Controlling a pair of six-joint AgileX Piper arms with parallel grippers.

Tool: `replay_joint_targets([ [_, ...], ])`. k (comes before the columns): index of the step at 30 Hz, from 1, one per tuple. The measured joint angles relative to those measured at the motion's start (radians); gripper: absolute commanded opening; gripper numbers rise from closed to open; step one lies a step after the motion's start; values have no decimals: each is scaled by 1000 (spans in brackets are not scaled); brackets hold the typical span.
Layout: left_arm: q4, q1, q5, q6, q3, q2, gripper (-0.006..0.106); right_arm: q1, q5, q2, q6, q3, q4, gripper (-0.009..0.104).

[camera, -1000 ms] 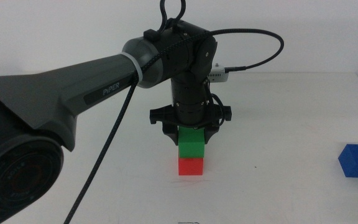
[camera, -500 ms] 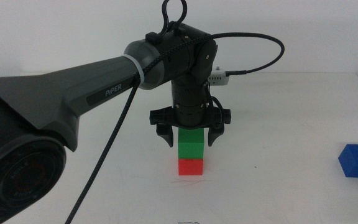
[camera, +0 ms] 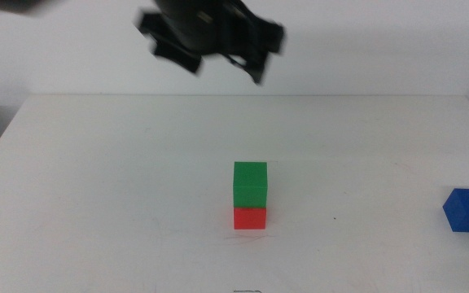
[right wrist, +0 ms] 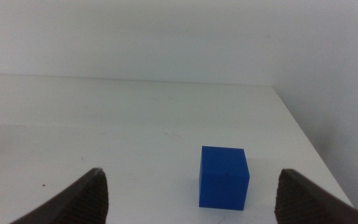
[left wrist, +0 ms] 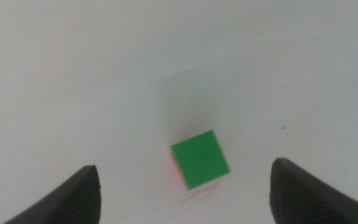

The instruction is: Stack red cubes first, then green, then blue cubes in a specific spot.

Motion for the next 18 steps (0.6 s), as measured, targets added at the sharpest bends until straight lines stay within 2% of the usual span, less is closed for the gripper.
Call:
replay_joint_targets([
  [8, -222, 205, 11, 367, 219, -323, 91, 0, 0, 0, 0, 0, 0, 94],
  [12, -310, 296, -34, 454, 431, -531, 91, 0, 0, 0, 0, 0, 0, 94],
  [18, -398, 328, -118, 502, 629, -753, 91, 0, 0, 0, 0, 0, 0, 94],
])
